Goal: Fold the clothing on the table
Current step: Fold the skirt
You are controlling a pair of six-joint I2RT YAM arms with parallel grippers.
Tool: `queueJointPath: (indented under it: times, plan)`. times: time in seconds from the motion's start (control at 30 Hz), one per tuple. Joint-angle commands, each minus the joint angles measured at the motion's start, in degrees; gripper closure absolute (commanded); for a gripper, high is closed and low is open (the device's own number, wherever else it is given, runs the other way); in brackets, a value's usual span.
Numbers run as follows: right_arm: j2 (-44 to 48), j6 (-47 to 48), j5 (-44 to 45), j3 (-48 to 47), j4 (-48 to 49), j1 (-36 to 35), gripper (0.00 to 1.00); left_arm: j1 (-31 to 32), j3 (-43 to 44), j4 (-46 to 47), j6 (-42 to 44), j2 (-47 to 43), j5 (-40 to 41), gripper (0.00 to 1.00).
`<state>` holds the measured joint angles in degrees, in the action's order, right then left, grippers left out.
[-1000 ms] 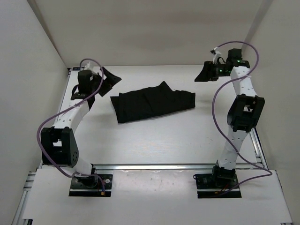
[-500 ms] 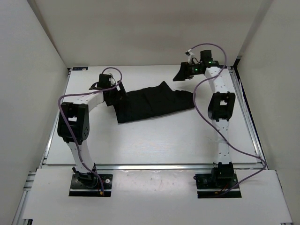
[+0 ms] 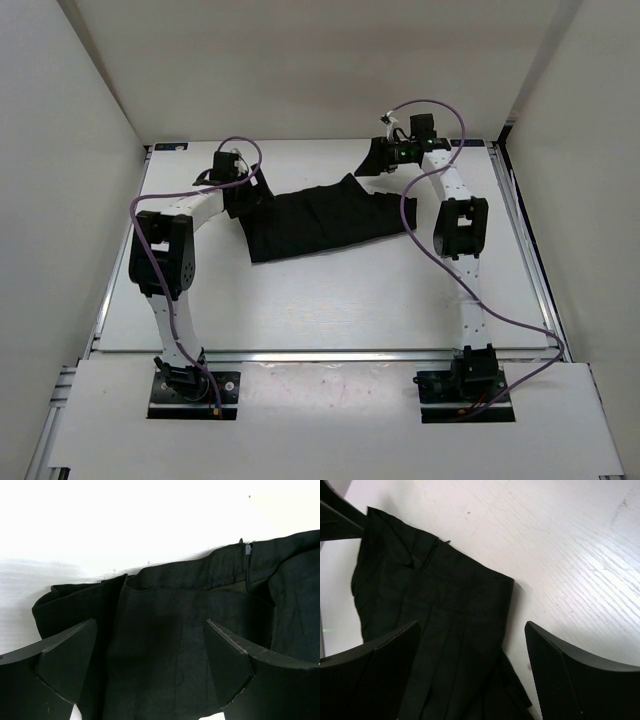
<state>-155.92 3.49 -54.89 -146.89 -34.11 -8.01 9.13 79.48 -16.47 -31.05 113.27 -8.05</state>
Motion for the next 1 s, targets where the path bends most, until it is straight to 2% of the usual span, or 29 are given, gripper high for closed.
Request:
queueJointPath:
  times: [0.0, 0.5, 0.8, 0.9, 0.97]
  plan:
    - [-1.7, 1.1, 2.3, -1.7, 1.5, -0.6, 0.11, 0.0, 0.1, 0.9, 0.3, -0.6, 0.5, 0.01]
    - [-4.4, -8.6, -4.1, -0.1, 2.6, -0.3, 0.19, -0.2, -0.8, 3.5, -1.3, 1.4, -1.2, 0.02]
    - [-5.4, -10.3, -6.0, -0.1, 2.2, -0.9, 0.24, 0.5, -0.4, 4.4, -2.7, 3.0, -2.4, 0.08]
    - [-5.5, -10.6, -5.9, -0.1, 2.1, -0.7, 0.30, 0.6, -0.7, 5.0, -2.8, 3.1, -2.7, 0.12]
    - [-5.5, -11.2, -6.4, -0.3, 2.1, -0.8, 0.41, 0.2, -0.3, 5.4, -3.2, 3.5, -3.1, 0.16]
